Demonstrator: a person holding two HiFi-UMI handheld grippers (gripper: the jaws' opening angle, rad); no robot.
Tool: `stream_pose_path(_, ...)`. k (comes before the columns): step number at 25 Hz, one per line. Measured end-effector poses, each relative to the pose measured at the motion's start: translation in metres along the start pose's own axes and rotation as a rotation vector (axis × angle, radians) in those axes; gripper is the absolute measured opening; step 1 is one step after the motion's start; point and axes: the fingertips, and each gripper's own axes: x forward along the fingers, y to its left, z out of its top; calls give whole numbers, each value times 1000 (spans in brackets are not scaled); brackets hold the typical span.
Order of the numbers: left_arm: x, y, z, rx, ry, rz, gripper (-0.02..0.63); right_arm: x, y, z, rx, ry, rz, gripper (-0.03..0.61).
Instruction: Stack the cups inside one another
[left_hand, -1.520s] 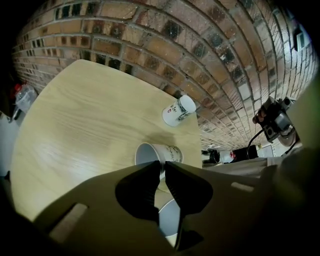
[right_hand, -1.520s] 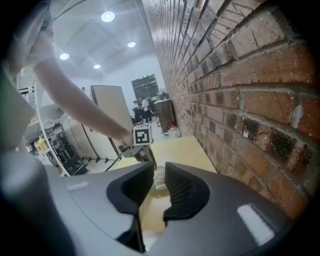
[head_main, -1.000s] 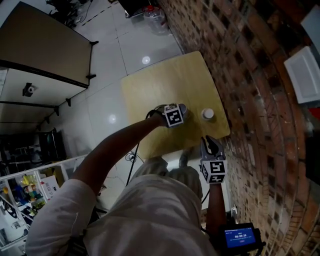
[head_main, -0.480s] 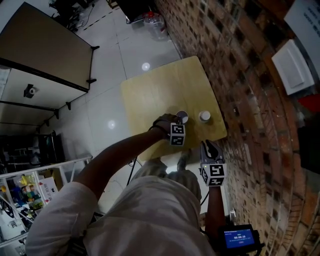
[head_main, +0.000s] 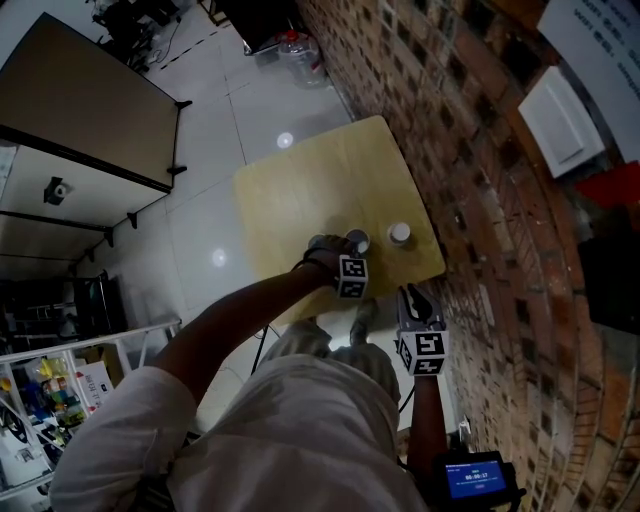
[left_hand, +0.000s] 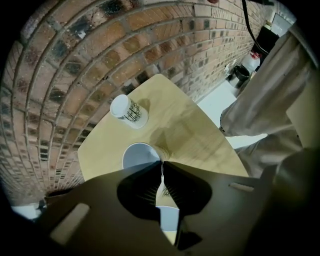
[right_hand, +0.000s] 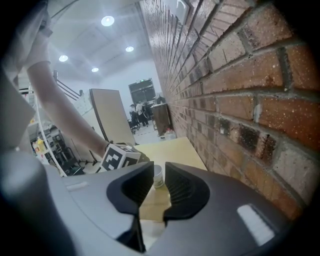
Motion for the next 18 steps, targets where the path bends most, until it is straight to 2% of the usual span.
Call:
stream_pose_path(2,2,-3,1,-7,1,-8,42,-2,-1,0,3,-3,-1,77)
stream_pose_path(4,3,-6,1,-26,-3,-25,98,-4,-3,-2,6,-3,-3,71)
stream_pose_path(10,-15,-7,2,-109,-58,-9,180,-7,-2,-4,2,1,3,71)
stream_pose_path(14,-63,-3,4,-249,-174,30,186,-10,-4,3,-9,-14,-4,71)
stream_pose_path(18,-124,4,-2,-448,-310,100,184,-13,-11,16,-28,-28,-6,71)
